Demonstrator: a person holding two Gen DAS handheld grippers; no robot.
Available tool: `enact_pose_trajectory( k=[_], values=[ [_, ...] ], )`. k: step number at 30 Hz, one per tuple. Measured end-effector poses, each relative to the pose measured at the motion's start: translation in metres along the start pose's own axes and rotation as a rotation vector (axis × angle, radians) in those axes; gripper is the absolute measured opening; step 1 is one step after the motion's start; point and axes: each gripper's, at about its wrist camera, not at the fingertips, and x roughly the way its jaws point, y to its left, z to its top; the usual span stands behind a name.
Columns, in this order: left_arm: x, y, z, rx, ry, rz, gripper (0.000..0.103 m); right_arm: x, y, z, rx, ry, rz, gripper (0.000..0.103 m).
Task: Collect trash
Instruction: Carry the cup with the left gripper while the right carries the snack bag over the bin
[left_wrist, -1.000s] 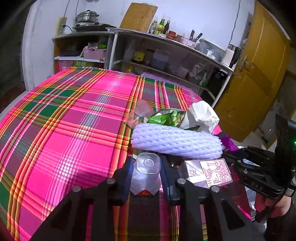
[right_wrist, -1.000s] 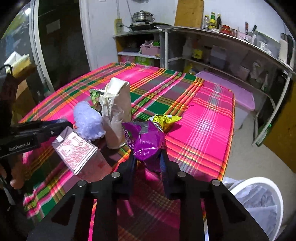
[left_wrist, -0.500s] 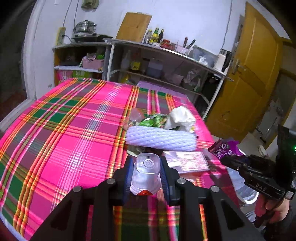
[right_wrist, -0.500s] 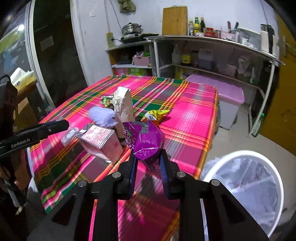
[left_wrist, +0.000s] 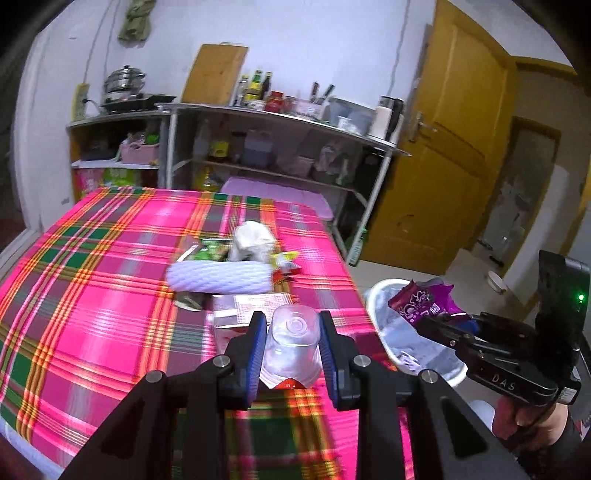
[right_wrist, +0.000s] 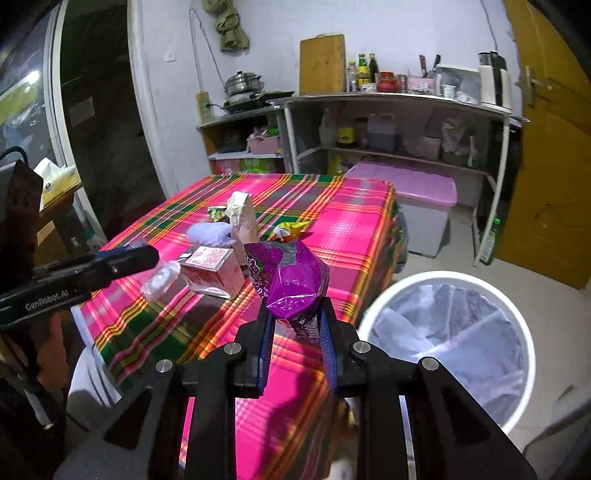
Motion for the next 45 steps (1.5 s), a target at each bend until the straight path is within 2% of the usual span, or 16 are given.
enact_pose_trajectory(
  k=[10, 20, 30, 45],
  values=[
    [0.013, -0.050, -0.003, 0.073, 0.033, -0.075, 0.028, -0.029, -0.024, -0.012, 0.048, -0.031, -0.050, 0.024],
    [0.037, -0.085, 0.000, 0.124, 0.062, -0.131, 0.028, -0.040, -0.053, -0.023, 0.094, -0.030, -0.106, 0.024],
    [0.065, -0.107, 0.005, 0.157, 0.089, -0.186, 0.028, -0.038, -0.082, -0.033, 0.154, -0.006, -0.154, 0.024],
    [0.118, -0.134, -0.001, 0.175, 0.172, -0.223, 0.028, -0.018, -0.123, -0.051, 0.240, 0.056, -0.174, 0.024]
  ],
)
